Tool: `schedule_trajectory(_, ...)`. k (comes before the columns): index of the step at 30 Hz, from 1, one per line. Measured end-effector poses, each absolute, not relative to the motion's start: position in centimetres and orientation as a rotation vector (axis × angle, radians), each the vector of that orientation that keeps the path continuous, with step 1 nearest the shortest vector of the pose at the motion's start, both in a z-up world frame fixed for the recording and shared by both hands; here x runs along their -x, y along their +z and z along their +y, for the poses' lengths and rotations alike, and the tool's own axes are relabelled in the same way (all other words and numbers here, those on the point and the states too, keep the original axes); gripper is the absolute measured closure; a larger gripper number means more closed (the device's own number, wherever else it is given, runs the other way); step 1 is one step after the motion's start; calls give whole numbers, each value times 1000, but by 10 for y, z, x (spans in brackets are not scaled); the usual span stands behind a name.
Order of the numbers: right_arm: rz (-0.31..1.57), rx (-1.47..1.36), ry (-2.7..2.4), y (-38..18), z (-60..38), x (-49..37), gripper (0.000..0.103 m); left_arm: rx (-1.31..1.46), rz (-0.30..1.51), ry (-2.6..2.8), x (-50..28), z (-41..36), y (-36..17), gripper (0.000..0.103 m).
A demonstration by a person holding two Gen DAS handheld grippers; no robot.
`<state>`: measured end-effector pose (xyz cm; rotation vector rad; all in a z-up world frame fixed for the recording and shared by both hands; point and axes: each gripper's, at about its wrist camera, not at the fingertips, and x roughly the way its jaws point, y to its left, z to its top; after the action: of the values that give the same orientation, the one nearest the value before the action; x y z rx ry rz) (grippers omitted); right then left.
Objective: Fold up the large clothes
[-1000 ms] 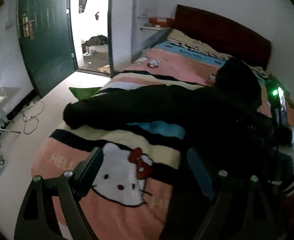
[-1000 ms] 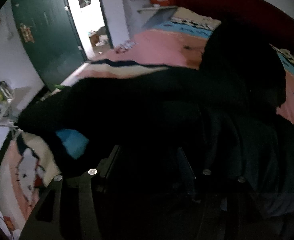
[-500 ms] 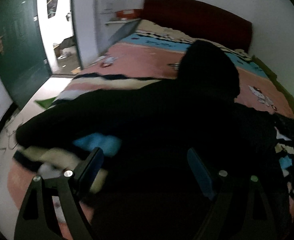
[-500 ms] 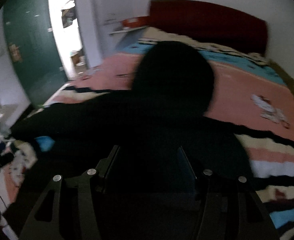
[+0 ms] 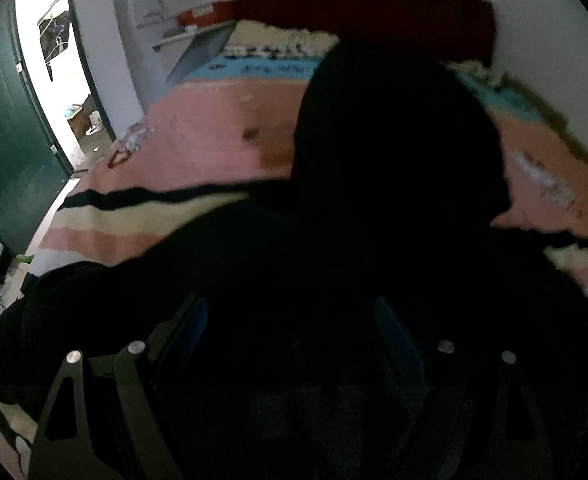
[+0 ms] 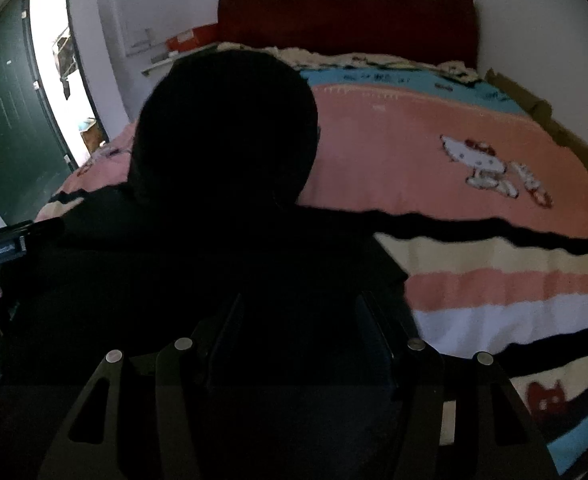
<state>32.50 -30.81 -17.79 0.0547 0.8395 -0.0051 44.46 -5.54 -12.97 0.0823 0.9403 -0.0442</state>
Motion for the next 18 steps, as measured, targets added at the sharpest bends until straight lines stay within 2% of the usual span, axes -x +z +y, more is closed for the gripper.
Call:
schedule_trajectory(3,866,-56,9,-199,-304,-330,40,-175,1004,-23,-436,-57,-162,17)
schedule_trajectory(7,894,-60,56,-217,-296,-327,40,-189,1039,-15,-405,-42,-178,17)
schedule_trajectory(12,918,-26,70,-213,-288,-317,40,-193,1001,5,-382,-30,-159,17)
schedule_trajectory(18,820,-29,80,-178,-277,-287,40,-165,885,-43,-351,-38,-126,17)
